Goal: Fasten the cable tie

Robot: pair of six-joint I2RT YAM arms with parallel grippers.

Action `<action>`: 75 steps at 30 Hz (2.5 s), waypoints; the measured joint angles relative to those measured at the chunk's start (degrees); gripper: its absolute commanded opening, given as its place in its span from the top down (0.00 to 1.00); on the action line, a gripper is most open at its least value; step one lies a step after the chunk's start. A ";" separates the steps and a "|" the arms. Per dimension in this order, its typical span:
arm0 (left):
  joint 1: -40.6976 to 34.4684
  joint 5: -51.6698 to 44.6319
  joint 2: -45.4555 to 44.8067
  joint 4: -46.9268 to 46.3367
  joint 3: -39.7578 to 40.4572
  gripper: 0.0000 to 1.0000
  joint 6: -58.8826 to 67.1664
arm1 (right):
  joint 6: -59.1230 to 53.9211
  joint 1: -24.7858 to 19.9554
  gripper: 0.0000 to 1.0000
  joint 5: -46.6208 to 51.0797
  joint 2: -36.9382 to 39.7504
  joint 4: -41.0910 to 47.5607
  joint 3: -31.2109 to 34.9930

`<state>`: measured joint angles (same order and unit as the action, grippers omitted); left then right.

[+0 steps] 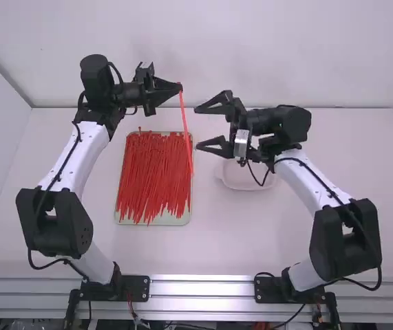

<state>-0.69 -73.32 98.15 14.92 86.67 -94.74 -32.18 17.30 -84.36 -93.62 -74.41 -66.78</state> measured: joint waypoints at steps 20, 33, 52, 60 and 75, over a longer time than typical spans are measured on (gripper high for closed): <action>0.35 2.47 0.00 -7.30 0.02 0.98 5.79 | -1.31 4.04 0.63 -4.24 -0.02 0.02 0.00; 3.34 0.85 0.00 -9.57 0.00 0.98 9.97 | -1.20 4.79 0.74 -4.22 -0.02 0.04 0.00; 0.98 0.26 0.00 -8.87 0.00 0.98 9.92 | -1.14 5.20 1.00 -4.22 0.00 0.24 0.00; 1.07 0.48 -0.02 -5.57 0.02 0.98 12.79 | -1.07 5.20 1.00 -3.82 0.00 6.73 0.00; 1.07 0.15 0.00 -5.46 0.02 0.98 52.65 | 38.80 6.97 1.00 6.95 -0.02 0.81 0.00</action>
<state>0.38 -73.17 98.15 9.45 86.70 -42.09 6.61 24.27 -77.41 -93.65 -73.60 -66.78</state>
